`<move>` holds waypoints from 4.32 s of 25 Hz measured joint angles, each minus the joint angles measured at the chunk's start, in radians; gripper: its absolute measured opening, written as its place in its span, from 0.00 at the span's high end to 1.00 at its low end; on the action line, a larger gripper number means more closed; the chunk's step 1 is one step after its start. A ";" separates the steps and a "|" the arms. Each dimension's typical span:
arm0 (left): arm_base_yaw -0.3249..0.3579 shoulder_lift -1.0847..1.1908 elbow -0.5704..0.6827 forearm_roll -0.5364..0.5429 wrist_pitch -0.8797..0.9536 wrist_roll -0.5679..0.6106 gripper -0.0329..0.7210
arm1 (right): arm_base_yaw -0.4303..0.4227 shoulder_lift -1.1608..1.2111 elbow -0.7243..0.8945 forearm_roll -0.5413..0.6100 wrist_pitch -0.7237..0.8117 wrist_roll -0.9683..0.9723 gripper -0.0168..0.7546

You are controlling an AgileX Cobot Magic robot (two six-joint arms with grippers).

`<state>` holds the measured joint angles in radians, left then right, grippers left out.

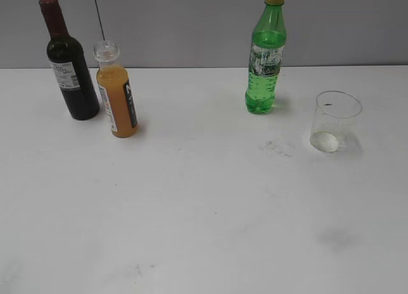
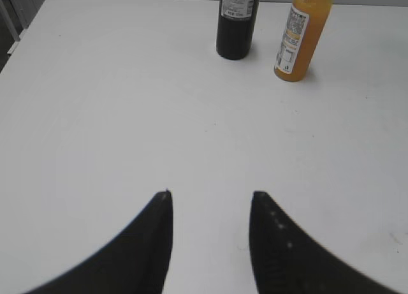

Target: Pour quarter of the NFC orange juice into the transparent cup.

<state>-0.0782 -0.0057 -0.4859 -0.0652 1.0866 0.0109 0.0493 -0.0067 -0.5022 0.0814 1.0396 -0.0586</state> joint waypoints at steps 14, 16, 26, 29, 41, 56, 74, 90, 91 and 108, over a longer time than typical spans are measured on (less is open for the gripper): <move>0.000 0.000 0.000 0.000 0.000 0.000 0.54 | 0.000 0.000 0.000 0.000 0.000 0.000 0.21; 0.000 0.000 0.000 0.000 0.000 0.000 0.54 | 0.000 0.000 0.000 0.000 0.000 0.000 0.21; 0.000 0.000 0.000 0.000 0.000 0.000 0.54 | 0.000 0.000 0.000 0.000 0.000 0.000 0.21; 0.000 0.000 0.000 0.000 0.000 0.000 0.54 | 0.000 0.000 0.000 0.000 0.000 0.000 0.21; 0.000 0.000 0.000 0.000 0.000 0.000 0.54 | 0.000 0.000 -0.012 0.000 -0.029 0.000 0.21; 0.000 0.000 0.000 0.000 0.000 0.000 0.54 | 0.000 0.148 -0.016 0.000 -0.629 0.000 0.21; 0.000 0.000 0.000 0.000 0.000 0.000 0.54 | 0.000 0.501 -0.012 0.000 -0.978 0.000 0.21; 0.000 0.000 0.000 0.000 0.000 0.000 0.54 | 0.000 0.884 -0.012 -0.015 -1.337 0.000 0.21; 0.000 0.000 0.000 0.000 0.000 0.000 0.54 | 0.000 0.905 -0.012 -0.032 -1.350 0.000 0.21; 0.000 0.000 0.000 0.000 0.000 0.000 0.54 | 0.000 1.088 0.258 -0.236 -1.631 0.116 0.20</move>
<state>-0.0782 -0.0057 -0.4859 -0.0652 1.0866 0.0109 0.0493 1.0810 -0.2442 -0.1547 -0.5911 0.0576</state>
